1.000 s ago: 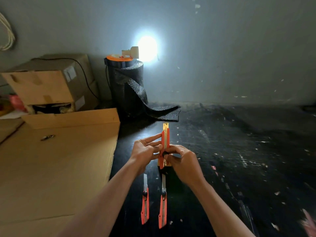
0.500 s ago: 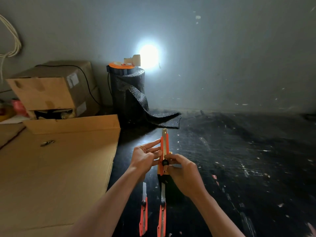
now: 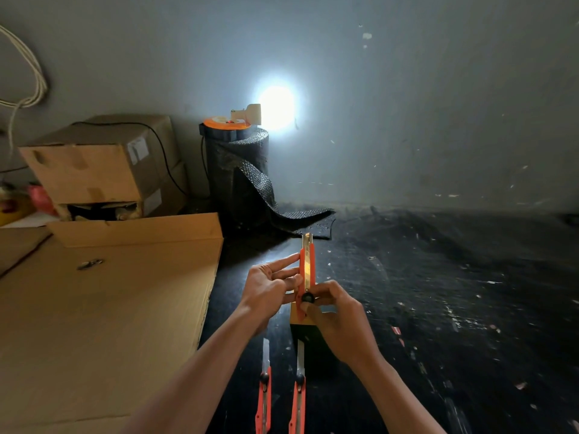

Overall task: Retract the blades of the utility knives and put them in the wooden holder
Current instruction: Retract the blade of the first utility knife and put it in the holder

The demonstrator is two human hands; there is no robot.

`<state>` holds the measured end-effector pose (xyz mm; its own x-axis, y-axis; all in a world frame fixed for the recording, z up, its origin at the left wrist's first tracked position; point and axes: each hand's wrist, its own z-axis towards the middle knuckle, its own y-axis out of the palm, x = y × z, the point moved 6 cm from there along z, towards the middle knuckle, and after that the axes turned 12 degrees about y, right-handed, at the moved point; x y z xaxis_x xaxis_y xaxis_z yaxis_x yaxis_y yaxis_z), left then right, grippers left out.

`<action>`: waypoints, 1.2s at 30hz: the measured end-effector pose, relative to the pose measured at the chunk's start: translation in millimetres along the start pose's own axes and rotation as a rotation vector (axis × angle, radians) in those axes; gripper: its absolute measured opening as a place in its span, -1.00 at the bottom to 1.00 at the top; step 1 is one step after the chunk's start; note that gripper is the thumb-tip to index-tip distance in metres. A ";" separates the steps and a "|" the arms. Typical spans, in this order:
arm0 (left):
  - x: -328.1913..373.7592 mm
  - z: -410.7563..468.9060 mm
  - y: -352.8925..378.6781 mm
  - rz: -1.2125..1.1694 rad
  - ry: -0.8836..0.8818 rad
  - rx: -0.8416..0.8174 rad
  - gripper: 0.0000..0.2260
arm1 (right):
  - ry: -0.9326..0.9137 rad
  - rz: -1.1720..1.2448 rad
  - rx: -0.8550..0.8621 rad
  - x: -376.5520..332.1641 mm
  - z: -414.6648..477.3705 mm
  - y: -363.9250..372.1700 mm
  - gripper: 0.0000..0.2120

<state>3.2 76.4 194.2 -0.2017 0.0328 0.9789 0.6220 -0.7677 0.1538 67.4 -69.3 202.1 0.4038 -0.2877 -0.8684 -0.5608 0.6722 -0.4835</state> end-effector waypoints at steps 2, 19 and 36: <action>-1.0 -0.9 1.7 0.000 -0.004 0.000 -0.60 | 0.021 0.021 0.018 2.0 0.6 -0.1 -0.72; -1.2 -1.2 5.2 -0.001 0.038 0.009 -0.60 | -0.011 -0.019 -0.043 7.9 3.2 -1.0 -0.68; -23.5 7.3 -6.8 -0.071 0.009 0.008 -0.56 | 0.014 0.072 -0.039 20.8 24.4 8.0 -0.67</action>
<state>9.2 85.5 171.1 -0.2522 0.0812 0.9642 0.6120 -0.7585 0.2240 89.0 -53.3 182.8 0.3517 -0.2491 -0.9024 -0.6155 0.6648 -0.4234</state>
